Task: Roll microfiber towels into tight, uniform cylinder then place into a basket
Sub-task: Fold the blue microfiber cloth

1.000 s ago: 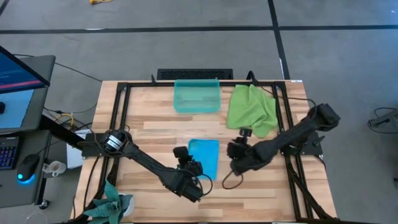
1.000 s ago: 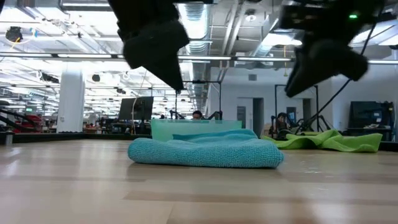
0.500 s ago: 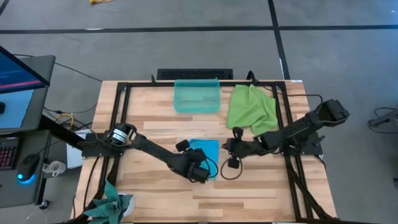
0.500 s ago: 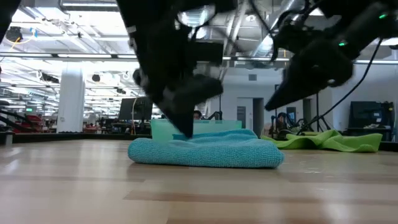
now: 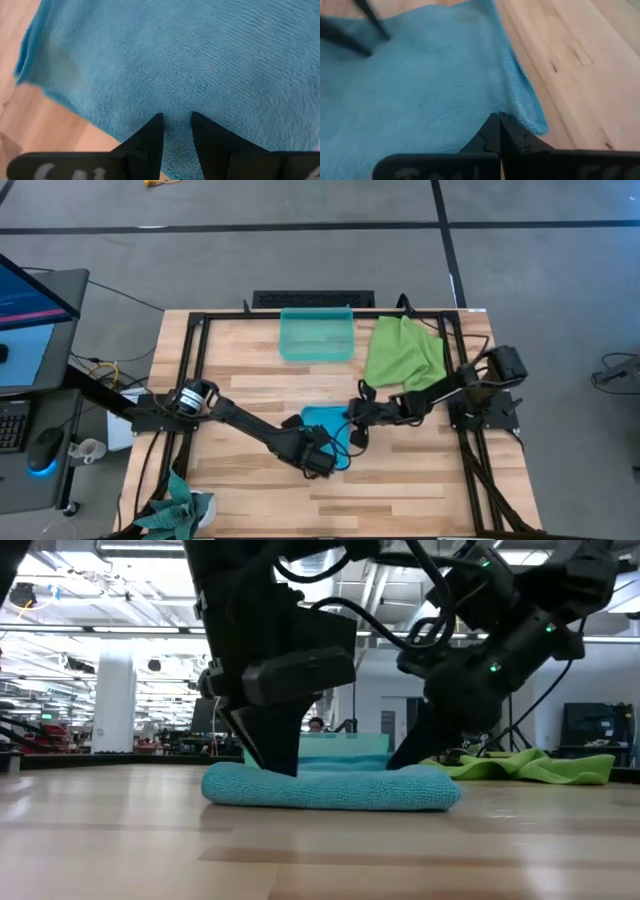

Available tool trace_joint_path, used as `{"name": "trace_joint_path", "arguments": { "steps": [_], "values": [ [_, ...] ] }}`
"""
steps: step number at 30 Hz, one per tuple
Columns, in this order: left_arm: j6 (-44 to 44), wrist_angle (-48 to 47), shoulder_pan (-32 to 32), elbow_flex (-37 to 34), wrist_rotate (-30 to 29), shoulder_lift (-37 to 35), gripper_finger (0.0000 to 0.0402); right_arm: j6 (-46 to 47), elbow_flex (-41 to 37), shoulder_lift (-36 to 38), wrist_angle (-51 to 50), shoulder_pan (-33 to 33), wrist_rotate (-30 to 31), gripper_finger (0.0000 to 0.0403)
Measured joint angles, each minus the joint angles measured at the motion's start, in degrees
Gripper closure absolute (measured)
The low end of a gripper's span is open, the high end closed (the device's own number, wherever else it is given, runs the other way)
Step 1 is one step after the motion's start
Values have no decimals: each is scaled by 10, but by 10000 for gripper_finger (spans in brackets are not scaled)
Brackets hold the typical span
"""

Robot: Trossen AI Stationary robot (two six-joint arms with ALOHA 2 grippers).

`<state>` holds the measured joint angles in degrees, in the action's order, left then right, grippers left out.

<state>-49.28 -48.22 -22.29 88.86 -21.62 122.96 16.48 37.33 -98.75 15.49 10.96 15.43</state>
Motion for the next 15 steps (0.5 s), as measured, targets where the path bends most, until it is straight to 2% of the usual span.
{"name": "trace_joint_path", "arguments": {
  "steps": [8, 15],
  "values": [
    [-8, 2, -7, 0, 18, 0, 308, 44, 2, 0, -5, -21, -1, 396],
    [23, 2, -6, 0, -53, 0, 308, 60, 2, 0, -18, -25, -2, 391]
  ]
}}
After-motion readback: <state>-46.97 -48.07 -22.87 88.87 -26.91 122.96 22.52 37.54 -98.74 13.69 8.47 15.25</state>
